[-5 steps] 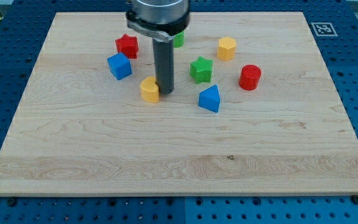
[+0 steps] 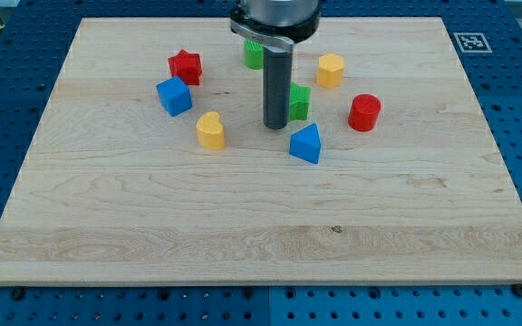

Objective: Push green star closer to the green circle

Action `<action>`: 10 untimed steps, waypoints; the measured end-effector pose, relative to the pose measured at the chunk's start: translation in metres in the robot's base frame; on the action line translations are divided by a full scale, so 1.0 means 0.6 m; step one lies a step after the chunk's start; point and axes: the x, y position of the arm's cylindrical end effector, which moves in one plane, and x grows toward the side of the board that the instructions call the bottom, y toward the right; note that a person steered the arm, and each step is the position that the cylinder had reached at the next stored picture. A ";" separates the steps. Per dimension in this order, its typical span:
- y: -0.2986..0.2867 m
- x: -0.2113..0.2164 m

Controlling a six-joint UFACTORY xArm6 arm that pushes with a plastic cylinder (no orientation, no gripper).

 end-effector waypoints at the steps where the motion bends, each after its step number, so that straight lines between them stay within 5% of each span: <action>1: 0.028 0.007; 6: 0.106 -0.014; 10: 0.065 -0.037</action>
